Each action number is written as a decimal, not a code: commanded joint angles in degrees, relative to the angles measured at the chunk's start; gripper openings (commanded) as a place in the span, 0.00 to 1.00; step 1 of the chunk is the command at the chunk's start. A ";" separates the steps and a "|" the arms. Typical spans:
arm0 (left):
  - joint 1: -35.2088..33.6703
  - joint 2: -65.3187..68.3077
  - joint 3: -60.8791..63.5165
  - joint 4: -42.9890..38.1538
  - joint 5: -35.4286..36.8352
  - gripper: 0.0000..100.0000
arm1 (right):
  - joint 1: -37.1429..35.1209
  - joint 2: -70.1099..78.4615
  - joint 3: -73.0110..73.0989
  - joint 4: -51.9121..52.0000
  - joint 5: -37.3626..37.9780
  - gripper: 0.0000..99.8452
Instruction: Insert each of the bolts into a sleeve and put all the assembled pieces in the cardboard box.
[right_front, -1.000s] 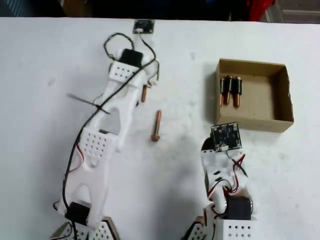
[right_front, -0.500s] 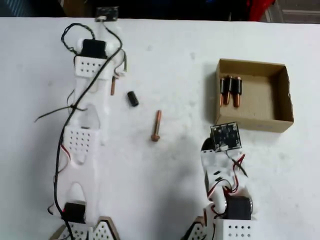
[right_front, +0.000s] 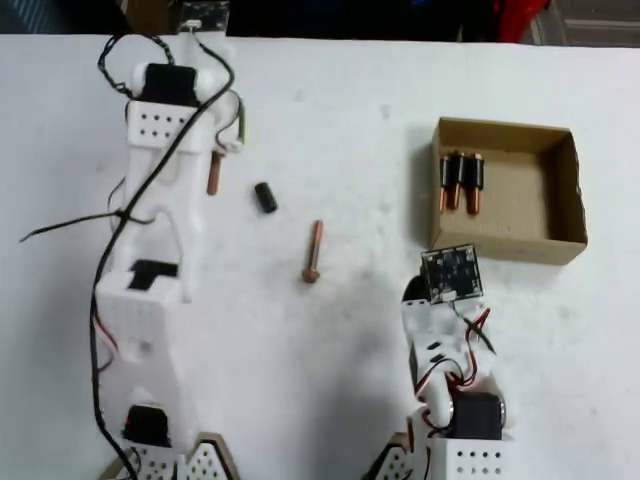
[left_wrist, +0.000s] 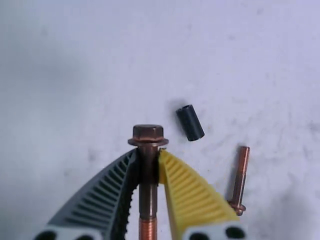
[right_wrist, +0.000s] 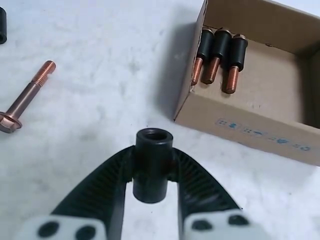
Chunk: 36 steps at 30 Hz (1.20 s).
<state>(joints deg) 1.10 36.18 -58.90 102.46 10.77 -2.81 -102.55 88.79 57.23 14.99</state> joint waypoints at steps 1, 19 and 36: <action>0.13 -13.76 9.05 0.09 -0.70 0.02 | 0.13 -0.48 -0.35 -1.36 -0.09 0.02; -0.04 -41.10 52.66 -8.70 -0.79 0.02 | 0.13 -0.48 -0.35 -1.36 0.00 0.02; 0.04 -46.81 89.14 -34.37 -0.79 0.02 | 0.13 -0.48 -0.35 -1.27 0.00 0.02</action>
<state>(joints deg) 1.10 -7.52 26.81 73.98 10.51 -2.81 -102.55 88.79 57.23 14.99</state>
